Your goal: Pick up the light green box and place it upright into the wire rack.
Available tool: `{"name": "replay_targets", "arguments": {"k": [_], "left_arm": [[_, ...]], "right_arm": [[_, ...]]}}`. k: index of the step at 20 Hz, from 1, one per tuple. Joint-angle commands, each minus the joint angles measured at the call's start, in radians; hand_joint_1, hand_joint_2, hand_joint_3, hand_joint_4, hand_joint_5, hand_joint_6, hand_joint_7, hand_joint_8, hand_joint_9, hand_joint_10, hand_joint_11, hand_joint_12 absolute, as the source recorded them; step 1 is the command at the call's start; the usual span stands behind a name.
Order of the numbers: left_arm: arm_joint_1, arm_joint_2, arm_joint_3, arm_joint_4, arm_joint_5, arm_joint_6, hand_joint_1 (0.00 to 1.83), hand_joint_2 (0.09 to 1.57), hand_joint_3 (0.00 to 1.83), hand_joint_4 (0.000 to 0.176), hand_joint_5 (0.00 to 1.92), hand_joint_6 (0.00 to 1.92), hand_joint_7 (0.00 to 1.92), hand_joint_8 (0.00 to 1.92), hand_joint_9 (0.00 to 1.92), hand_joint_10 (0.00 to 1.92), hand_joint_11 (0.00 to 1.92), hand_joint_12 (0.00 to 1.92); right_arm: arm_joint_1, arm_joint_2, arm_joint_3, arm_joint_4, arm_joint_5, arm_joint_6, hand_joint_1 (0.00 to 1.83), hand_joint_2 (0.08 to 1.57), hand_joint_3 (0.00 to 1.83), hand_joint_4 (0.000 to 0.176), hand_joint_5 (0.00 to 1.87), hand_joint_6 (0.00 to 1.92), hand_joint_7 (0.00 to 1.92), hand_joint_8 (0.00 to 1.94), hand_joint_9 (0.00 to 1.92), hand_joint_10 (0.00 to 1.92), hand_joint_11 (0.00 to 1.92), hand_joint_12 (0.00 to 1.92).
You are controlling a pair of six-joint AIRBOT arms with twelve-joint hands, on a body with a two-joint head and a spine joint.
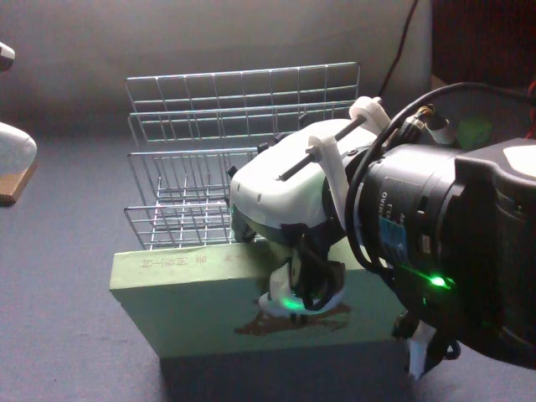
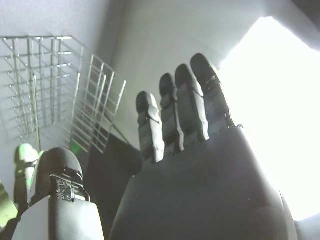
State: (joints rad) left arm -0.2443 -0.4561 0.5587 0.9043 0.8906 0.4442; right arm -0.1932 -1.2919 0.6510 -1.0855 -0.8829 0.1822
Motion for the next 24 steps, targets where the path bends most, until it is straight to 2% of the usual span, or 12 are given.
{"name": "replay_targets", "arguments": {"k": [1,2,3,4,7,13,18,24], "left_arm": [[-0.01,0.007,-0.003,0.072,-0.056,-0.001,0.25,1.11,0.0,0.108,0.29,0.0,0.25,0.0,0.18,0.0,0.0,0.57],[-0.01,0.007,-0.003,0.072,-0.056,-0.001,0.25,1.11,0.0,0.108,0.29,0.0,0.25,0.0,0.18,0.0,0.0,0.57],[-0.01,0.007,-0.003,0.072,-0.056,-0.001,0.25,1.11,0.0,0.108,0.29,0.0,0.25,0.0,0.18,0.0,0.0,0.58],[-0.01,0.007,-0.003,0.072,-0.056,-0.001,0.25,1.11,0.0,0.108,0.29,0.0,0.25,0.0,0.18,0.0,0.0,0.58],[-0.01,0.007,-0.004,0.072,-0.056,-0.001,0.25,1.11,0.0,0.108,0.29,0.0,0.25,0.0,0.19,0.0,0.0,0.58],[-0.012,0.007,-0.008,0.072,-0.044,-0.006,0.25,1.11,0.0,0.108,0.29,0.0,0.25,0.0,0.19,0.0,0.0,0.57],[-0.014,0.007,-0.006,0.072,-0.033,-0.007,0.25,1.11,0.0,0.107,0.29,0.0,0.25,0.0,0.18,0.0,0.0,0.58],[-0.017,0.014,-0.007,0.072,-0.027,-0.007,0.25,1.11,0.0,0.103,0.3,0.0,0.25,0.0,0.18,0.0,0.0,0.56]], "right_arm": [[0.007,0.002,0.002,-0.069,0.023,-0.004,1.03,1.11,0.0,0.0,0.87,0.02,1.03,0.03,0.85,0.4,0.54,1.34],[0.007,0.002,0.002,-0.069,0.023,-0.004,1.21,1.11,0.04,0.0,0.84,0.82,1.07,0.8,0.82,0.72,0.65,1.38],[0.007,0.003,0.002,-0.069,0.023,-0.005,1.33,1.16,0.01,0.0,0.77,1.04,1.01,0.99,0.76,1.32,0.69,1.47],[0.007,0.004,0.002,-0.069,0.023,-0.006,1.35,1.17,0.0,0.0,0.76,1.11,1.01,1.01,0.76,1.44,0.72,1.53],[0.007,0.007,0.0,-0.069,0.021,-0.009,1.35,1.19,0.0,0.0,0.71,1.13,0.94,1.11,0.74,1.55,0.76,1.6],[0.05,0.052,-0.041,-0.022,0.014,-0.04,1.35,1.19,0.0,0.0,0.72,1.14,0.94,1.11,0.73,1.55,0.73,1.58],[0.162,0.11,-0.072,0.085,-0.001,-0.123,1.35,1.19,0.0,0.0,0.73,1.13,0.93,1.12,0.75,1.54,0.72,1.57],[0.296,0.134,-0.072,0.093,-0.006,-0.177,1.35,1.18,0.0,0.0,0.76,1.11,0.93,1.11,0.76,1.52,0.72,1.57]]}}
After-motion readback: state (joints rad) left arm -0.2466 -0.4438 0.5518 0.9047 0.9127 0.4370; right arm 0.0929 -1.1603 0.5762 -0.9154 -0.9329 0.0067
